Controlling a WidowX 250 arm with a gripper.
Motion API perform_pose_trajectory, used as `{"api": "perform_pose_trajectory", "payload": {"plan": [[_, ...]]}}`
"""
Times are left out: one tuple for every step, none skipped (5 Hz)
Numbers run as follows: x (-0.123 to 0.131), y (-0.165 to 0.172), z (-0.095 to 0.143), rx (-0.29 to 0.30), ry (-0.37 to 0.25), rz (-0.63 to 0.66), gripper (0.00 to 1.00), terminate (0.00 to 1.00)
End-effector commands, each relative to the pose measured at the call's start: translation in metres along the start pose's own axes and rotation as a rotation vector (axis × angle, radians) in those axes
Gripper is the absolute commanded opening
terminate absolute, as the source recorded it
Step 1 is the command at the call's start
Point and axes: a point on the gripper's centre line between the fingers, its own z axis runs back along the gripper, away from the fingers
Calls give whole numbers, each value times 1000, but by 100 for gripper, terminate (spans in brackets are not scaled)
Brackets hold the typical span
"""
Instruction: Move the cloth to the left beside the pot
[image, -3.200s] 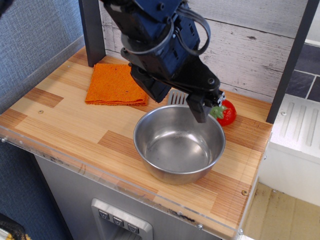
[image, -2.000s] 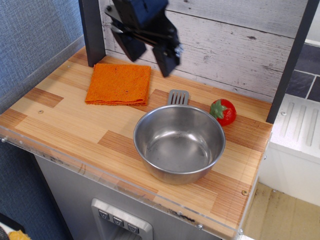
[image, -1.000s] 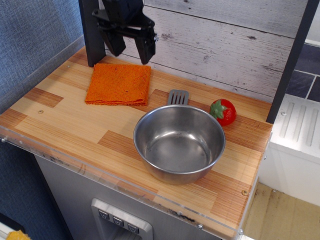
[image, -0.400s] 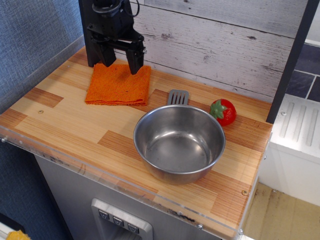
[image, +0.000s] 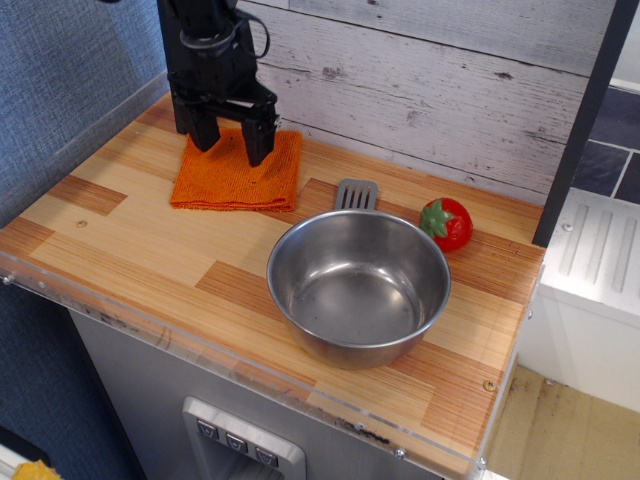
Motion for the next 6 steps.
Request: {"api": "perform_pose_trajectory", "payload": {"plan": [[0,3,-2,23,9,6,100,0],[-2,-6,-6,32,30,-7,100,0],[-4,-14,-12,41,57,-32,100,0],[-8,-19,-9,34,62,-37,100,0],[-20,-24,-7,12,47,9,100,0],[-34,-29,-4,3,52,29,100,0]]}}
